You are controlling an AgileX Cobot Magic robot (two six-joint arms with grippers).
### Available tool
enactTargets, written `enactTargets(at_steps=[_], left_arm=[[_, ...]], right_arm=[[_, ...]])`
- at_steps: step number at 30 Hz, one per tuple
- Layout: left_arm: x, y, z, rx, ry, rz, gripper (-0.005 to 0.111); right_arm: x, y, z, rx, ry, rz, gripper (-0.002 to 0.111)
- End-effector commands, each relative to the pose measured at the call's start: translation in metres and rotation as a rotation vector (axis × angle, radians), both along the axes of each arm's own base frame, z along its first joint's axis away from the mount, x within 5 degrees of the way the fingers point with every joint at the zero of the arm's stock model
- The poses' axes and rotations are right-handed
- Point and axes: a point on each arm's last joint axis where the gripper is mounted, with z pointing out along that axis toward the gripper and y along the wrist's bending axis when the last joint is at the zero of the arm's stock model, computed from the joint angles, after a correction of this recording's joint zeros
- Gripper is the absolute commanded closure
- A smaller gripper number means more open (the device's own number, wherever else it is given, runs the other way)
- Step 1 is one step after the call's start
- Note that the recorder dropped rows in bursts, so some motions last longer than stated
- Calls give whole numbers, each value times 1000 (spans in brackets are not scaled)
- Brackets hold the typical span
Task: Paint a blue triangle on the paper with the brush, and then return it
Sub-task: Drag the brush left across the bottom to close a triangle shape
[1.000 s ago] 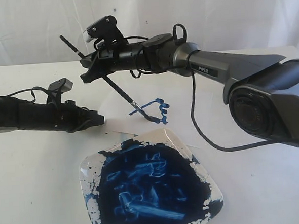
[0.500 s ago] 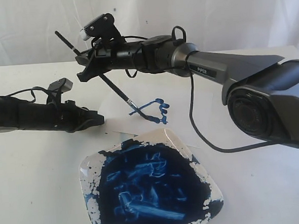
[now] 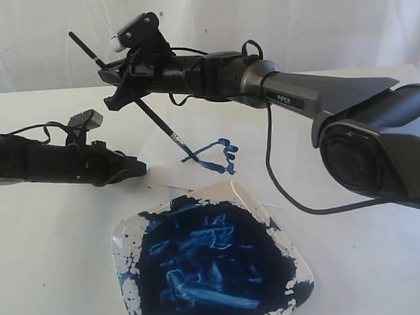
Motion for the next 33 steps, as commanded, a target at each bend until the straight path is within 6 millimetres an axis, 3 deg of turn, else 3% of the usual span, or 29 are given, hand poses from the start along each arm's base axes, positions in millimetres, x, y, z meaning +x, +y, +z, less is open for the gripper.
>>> enactTargets(at_steps=[1,33], left_arm=[[-3,0,-6,53,6,-18,107],[-3,1,-7,65,6,-10,107]], right_arm=[[-1,1,3,4,-33,18,108],[-3,-3,21,57,-2,47,108]])
